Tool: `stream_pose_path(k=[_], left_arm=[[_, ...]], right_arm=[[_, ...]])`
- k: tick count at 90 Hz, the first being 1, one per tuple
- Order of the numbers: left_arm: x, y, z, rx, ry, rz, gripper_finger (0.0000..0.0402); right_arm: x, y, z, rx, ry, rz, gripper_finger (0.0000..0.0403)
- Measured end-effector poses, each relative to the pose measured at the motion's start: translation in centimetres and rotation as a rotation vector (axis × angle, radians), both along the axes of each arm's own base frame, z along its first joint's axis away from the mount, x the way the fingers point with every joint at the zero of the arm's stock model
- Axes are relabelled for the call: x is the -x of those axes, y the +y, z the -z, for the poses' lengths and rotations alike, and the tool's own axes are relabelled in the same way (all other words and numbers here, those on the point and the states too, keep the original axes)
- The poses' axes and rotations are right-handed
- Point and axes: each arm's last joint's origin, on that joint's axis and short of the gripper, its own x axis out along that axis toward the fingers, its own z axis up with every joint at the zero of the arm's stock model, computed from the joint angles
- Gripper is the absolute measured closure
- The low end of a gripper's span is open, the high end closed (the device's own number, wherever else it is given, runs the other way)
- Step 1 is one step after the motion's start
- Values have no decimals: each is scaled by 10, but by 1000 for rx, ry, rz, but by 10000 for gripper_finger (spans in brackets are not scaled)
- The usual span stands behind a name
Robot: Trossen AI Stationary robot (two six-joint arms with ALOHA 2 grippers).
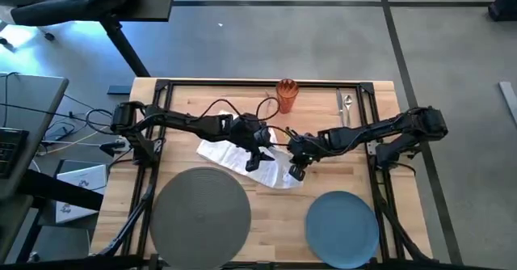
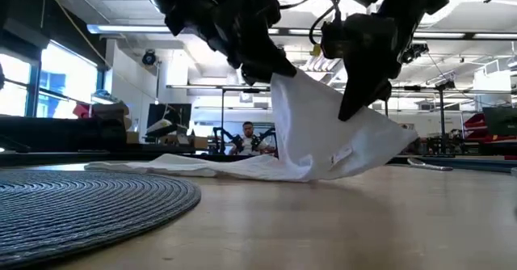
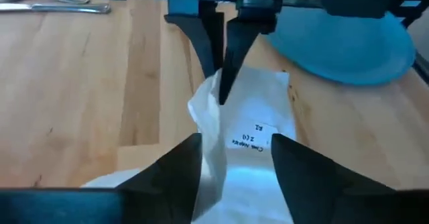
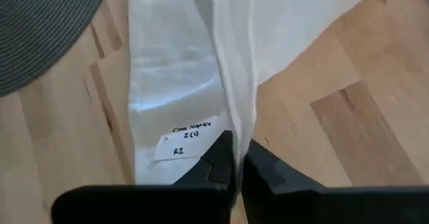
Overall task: Set table place
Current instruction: Fold the white napkin
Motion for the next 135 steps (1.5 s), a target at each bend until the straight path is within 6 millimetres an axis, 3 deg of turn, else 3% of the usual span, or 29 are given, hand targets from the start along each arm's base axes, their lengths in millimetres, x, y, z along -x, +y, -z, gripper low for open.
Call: stream_pose_path(k=[22, 35, 47, 62, 70, 78, 87, 95, 112, 118, 127, 135], left_arm=[[-5, 6, -12, 0, -42, -18, 383], [-7, 14, -20, -28, -15, -19, 399], [-3, 18, -19, -72, 49, 41, 401], [0, 16, -17, -96, 92, 114, 401], [1, 16, -16, -96, 105, 117, 401], [1, 16, -16, -95, 111, 117, 401], [2, 16, -16, -94, 118, 117, 401], [2, 16, -16, -93, 119, 117, 401], [3, 16, -17, -94, 116, 117, 401], [5, 16, -20, -104, 120, 111, 402], [12, 17, -33, -152, 110, 81, 402], [22, 18, -60, -209, 90, 39, 402]], right_arm=[[0, 0, 0, -8, -1, 11, 403], [0, 1, 0, -50, 1, 36, 392], [2, 3, 1, -108, 28, 57, 334], [5, 13, 5, 1, 50, 75, 228], [8, 18, 22, -26, 63, 51, 188], [11, 24, 41, -84, 56, 61, 174], [19, 26, 57, -119, 72, 112, 183], [24, 28, 62, -100, 72, 134, 214], [17, 31, 59, -139, -3, 86, 368], [14, 32, 56, -159, -30, 91, 391], [10, 29, 41, -154, -8, 135, 400], [4, 21, 6, -76, -15, 127, 402]])
